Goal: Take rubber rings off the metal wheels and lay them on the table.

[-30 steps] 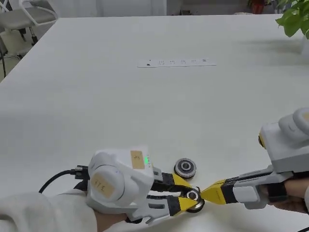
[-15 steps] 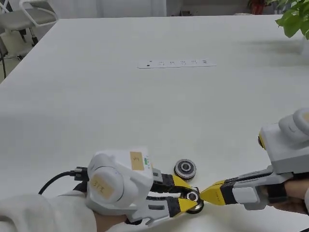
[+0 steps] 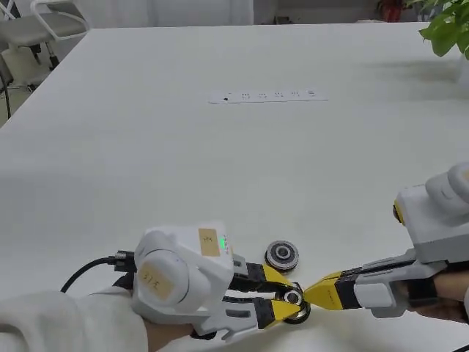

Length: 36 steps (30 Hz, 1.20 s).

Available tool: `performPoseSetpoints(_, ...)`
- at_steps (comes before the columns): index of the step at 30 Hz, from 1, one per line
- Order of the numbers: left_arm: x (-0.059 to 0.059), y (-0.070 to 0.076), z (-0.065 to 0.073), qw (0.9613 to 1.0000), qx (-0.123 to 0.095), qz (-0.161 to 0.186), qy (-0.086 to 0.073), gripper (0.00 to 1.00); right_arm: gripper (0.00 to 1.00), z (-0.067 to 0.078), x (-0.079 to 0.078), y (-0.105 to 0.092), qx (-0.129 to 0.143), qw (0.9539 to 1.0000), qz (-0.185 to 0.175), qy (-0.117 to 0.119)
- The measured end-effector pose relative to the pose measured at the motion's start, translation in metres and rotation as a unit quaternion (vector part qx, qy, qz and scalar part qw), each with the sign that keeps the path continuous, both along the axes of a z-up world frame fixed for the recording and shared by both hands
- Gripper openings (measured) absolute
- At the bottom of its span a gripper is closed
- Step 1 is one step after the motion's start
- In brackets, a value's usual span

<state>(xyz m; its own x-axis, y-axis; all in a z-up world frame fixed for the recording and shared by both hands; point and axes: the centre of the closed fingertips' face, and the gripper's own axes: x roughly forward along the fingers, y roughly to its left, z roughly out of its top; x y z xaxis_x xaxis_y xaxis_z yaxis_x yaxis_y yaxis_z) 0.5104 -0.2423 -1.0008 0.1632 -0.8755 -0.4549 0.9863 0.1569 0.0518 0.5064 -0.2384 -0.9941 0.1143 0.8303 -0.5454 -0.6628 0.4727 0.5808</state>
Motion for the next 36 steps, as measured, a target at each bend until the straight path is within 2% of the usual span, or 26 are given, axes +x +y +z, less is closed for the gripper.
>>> performPoseSetpoints(8, 0.000, 0.000, 0.000, 1.0000, 0.001, -0.001, -0.001, 0.14, 0.00, 0.004, -0.002, 0.002, 0.008, 0.9999, 0.008, -0.005)
performPoseSetpoints(9, 0.000, 0.000, 0.000, 1.0000, 0.001, 0.000, -0.001, 0.14, 0.00, 0.009, 0.000, 0.005, 0.021, 0.9998, 0.002, -0.005)
performPoseSetpoints(11, -0.001, 0.000, 0.000, 1.0000, 0.000, 0.000, -0.001, 0.14, 0.00, 0.011, 0.001, 0.004, 0.023, 0.9997, 0.000, -0.007)
performPoseSetpoints(15, -0.001, 0.000, 0.000, 1.0000, 0.003, 0.003, -0.003, 0.14, 0.00, -0.002, 0.000, -0.002, -0.016, 0.9997, 0.008, -0.015)
performPoseSetpoints(19, -0.001, 0.000, 0.000, 1.0000, 0.005, 0.003, -0.003, 0.14, 0.00, -0.003, -0.002, 0.000, -0.019, 0.9996, 0.014, -0.018)
performPoseSetpoints(22, 0.000, 0.000, 0.002, 0.9996, 0.000, 0.015, 0.025, 0.14, 0.00, -0.006, -0.002, -0.002, -0.024, 0.9995, 0.013, -0.014)
performPoseSetpoints(24, 0.000, 0.002, 0.004, 0.9995, -0.001, 0.012, 0.030, 0.14, 0.00, -0.005, -0.001, -0.003, -0.022, 0.9996, 0.010, -0.013)
performPoseSetpoints(27, -0.003, 0.002, 0.010, 0.9997, -0.001, 0.004, 0.026, 0.14, 0.00, -0.004, 0.001, -0.005, -0.021, 0.9997, 0.004, -0.015)
performPoseSetpoints(30, -0.007, 0.000, 0.017, 0.9999, 0.001, -0.012, 0.012, 0.16, 0.00, -0.003, 0.003, -0.006, -0.019, 0.9997, -0.003, -0.013)
performPoseSetpoints(32, -0.010, -0.001, 0.023, 0.9997, 0.000, -0.019, 0.014, 0.18, 0.00, -0.002, 0.004, -0.006, -0.018, 0.9997, -0.004, -0.014)
performPoseSetpoints(36, -0.010, -0.004, 0.042, 0.9995, -0.022, -0.017, 0.016, 0.28, 0.00, 0.001, 0.005, -0.006, -0.015, 0.9997, -0.008, -0.016)
